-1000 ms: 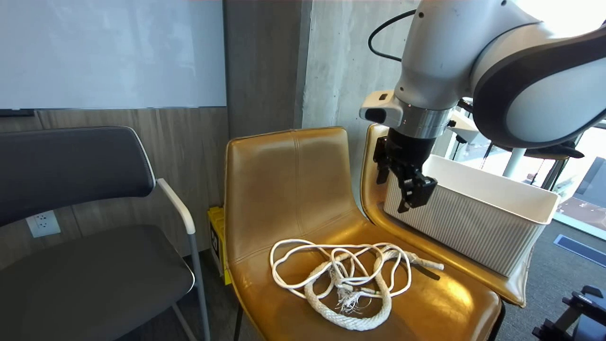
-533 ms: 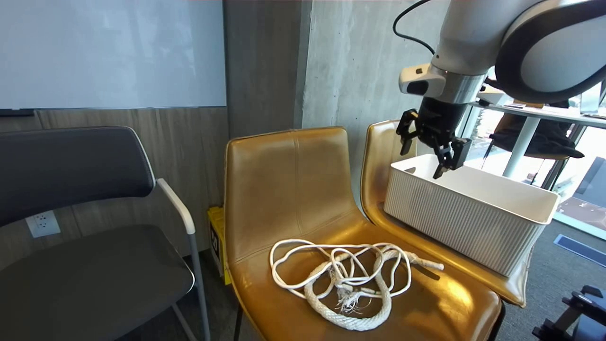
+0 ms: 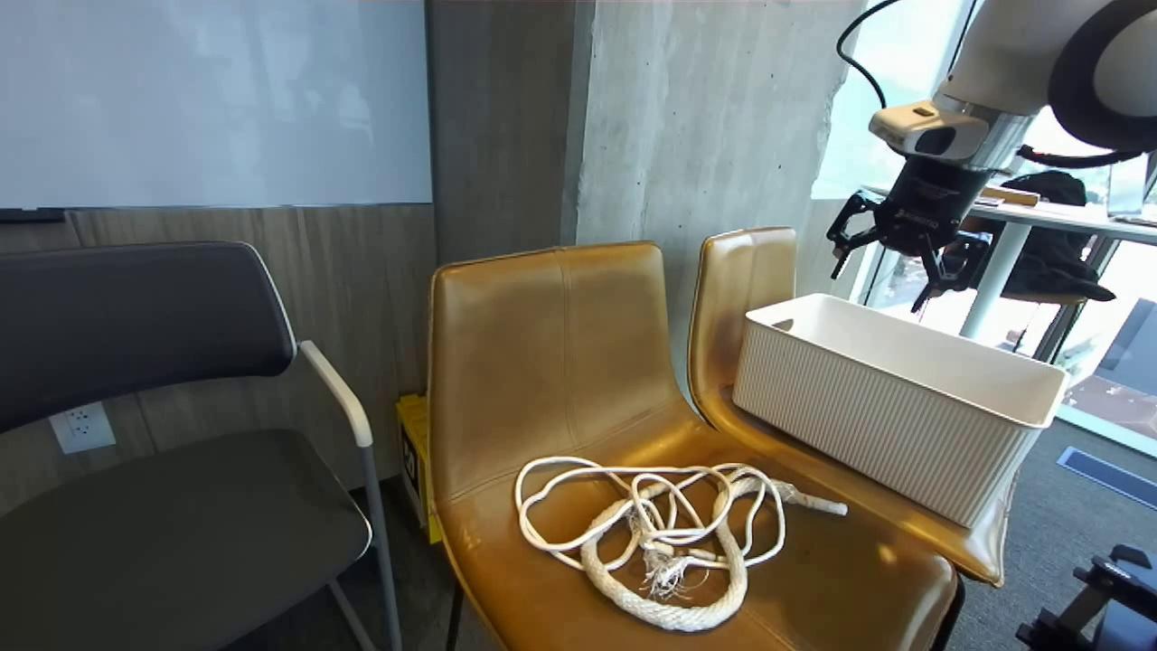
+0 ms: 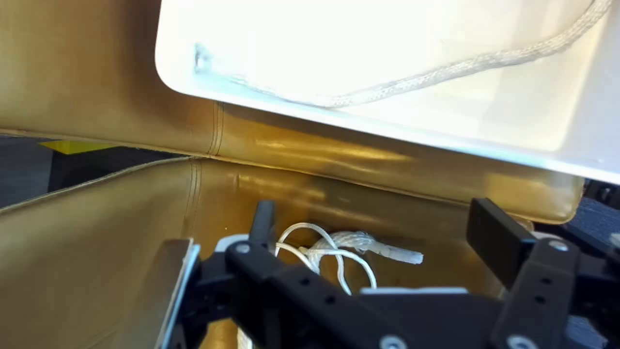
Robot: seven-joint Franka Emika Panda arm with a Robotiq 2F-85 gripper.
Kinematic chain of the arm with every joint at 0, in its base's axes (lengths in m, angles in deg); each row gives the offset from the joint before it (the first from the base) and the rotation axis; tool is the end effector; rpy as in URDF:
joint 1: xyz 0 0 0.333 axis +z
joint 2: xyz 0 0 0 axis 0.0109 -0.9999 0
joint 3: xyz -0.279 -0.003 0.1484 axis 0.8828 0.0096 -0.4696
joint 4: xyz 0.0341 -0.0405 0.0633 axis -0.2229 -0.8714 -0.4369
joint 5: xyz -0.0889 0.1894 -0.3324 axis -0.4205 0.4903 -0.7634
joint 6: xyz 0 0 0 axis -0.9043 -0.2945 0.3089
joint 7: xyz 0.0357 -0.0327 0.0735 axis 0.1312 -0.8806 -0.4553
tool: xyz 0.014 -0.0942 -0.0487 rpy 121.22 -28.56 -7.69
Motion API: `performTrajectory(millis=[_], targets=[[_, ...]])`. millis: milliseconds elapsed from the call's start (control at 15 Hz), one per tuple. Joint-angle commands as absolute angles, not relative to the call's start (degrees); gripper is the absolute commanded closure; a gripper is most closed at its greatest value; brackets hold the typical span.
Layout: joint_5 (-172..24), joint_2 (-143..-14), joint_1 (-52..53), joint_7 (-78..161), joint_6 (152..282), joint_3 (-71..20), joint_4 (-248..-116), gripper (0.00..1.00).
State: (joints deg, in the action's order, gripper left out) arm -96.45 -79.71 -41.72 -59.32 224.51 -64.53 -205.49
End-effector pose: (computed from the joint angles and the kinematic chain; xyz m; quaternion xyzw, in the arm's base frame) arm 0.6077 -0.0801 0.3436 0.5939 0.7937 0.0190 0.1304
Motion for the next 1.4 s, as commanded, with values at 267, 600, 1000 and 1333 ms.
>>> performTrajectory(millis=[267,600,1000,1333], targets=[[-86.20,-79.60,-46.53,-82.19,225.48,-58.61,-204.75,0.00],[-83.15,-80.16,-42.19,-87.51,225.13,-52.02,-202.02,0.00],[-83.14,-80.17,-41.55,-87.50,225.11,-51.86,-202.01,0.00],[-80.68,-86.56,-31.15,-88.72,224.29,-38.33,-194.85,0.00]])
